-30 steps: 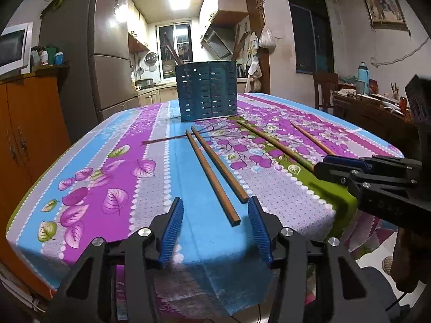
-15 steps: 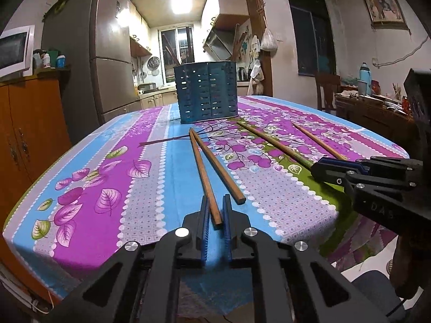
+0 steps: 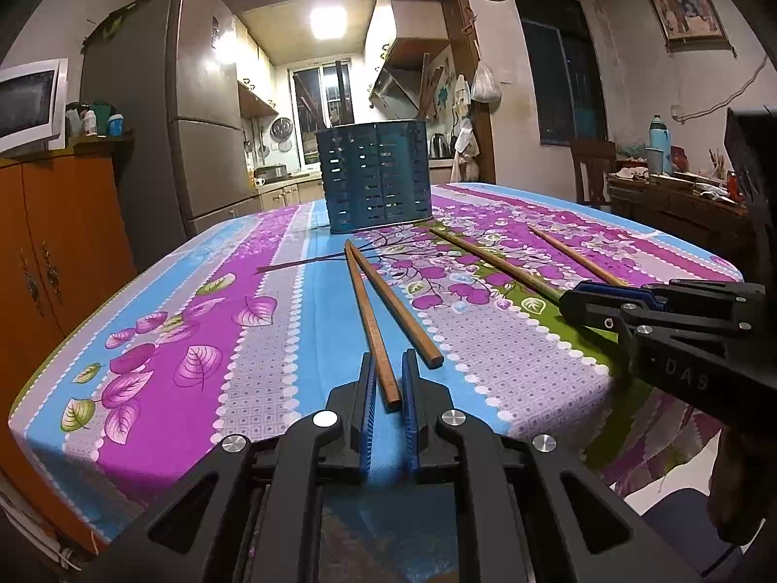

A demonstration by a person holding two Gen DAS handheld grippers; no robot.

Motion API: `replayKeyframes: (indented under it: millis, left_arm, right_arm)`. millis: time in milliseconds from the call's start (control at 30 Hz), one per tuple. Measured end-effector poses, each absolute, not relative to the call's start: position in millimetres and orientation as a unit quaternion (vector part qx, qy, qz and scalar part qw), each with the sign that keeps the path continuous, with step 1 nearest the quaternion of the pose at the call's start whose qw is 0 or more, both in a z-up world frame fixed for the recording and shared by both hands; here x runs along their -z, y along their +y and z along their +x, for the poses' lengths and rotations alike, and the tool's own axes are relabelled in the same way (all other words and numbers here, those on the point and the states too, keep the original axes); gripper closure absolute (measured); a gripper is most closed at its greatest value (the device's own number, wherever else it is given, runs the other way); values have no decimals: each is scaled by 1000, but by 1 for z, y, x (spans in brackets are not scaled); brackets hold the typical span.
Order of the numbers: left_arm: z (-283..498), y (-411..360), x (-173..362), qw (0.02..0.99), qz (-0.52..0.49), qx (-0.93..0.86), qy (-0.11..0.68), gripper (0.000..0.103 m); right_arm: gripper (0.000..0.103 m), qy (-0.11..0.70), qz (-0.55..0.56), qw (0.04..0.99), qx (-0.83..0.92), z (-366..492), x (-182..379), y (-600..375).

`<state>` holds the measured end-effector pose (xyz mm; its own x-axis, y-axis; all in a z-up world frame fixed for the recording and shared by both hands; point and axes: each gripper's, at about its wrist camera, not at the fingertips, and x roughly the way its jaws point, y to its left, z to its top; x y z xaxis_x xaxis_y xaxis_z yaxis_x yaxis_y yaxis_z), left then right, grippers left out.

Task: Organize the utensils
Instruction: 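Close the left tool on a chopstick while the right tool closes on another, then lift both held chopsticks and carry them above the blue slotted holder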

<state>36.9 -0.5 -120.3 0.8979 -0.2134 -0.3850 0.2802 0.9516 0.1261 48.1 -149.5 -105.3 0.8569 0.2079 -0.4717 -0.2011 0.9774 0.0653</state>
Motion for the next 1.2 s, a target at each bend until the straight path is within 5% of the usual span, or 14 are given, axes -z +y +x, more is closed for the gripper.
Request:
replayKeyframes:
  millis: [1200]
  left_arm:
    - [27, 1, 101, 975, 80, 115, 174, 96]
  right_arm:
    - [97, 218, 7, 971, -95, 39, 94, -153]
